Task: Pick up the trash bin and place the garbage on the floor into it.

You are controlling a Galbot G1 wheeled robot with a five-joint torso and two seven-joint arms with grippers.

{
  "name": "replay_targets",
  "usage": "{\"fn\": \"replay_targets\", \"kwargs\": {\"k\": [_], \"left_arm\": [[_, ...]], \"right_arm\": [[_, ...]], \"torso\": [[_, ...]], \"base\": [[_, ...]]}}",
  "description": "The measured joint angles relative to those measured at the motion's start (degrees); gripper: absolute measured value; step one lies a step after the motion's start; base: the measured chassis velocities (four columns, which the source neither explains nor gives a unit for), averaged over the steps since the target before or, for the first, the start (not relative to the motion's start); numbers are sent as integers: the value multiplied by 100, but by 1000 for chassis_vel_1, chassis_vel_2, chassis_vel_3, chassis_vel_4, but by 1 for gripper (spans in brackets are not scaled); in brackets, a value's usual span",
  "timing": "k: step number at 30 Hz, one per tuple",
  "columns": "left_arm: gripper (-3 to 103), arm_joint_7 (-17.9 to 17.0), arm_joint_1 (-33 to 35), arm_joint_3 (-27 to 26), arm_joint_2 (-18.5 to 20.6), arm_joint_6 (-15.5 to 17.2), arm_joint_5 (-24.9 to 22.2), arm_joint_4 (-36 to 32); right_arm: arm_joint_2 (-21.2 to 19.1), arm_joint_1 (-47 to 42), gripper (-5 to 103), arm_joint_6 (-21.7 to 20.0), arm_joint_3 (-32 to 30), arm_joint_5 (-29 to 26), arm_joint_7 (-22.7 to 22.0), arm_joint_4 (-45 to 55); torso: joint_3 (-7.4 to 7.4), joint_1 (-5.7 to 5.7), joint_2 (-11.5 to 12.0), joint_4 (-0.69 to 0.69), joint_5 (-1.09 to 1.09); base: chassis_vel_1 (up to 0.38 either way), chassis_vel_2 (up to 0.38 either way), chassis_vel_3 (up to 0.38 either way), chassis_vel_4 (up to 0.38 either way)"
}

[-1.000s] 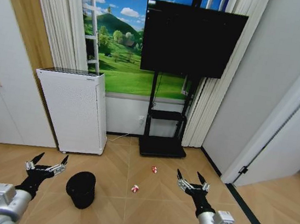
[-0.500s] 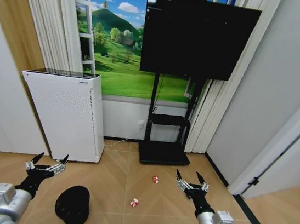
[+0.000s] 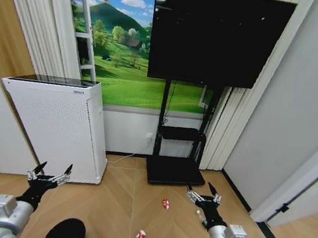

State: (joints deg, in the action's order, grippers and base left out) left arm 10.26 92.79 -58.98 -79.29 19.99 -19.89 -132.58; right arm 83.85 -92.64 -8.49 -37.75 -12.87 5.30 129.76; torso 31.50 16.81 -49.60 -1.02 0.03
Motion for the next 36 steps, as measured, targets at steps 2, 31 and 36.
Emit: {"fn": "replay_targets", "kwargs": {"k": [2, 31, 36], "left_arm": [[100, 1, 11, 0, -11, 11, 2, 0], [100, 92, 18, -18, -62, 18, 264, 52], [100, 107, 18, -18, -68, 15, 290, 55]], "right_arm": [[0, 6, 100, 0, -2, 0, -4, -1], [9, 43, 100, -9, -28, -67, -129, -43], [-6, 51, 100, -12, -34, -96, -147, -41]], "torso": [[0, -1, 0, 2, -2], [-51, -51, 95, 0, -3], [-111, -95, 198, 0, -3]], "base": [[-95, 120, 72, -42], [9, -9, -8, 8], [0, 0, 0, 0]]}}
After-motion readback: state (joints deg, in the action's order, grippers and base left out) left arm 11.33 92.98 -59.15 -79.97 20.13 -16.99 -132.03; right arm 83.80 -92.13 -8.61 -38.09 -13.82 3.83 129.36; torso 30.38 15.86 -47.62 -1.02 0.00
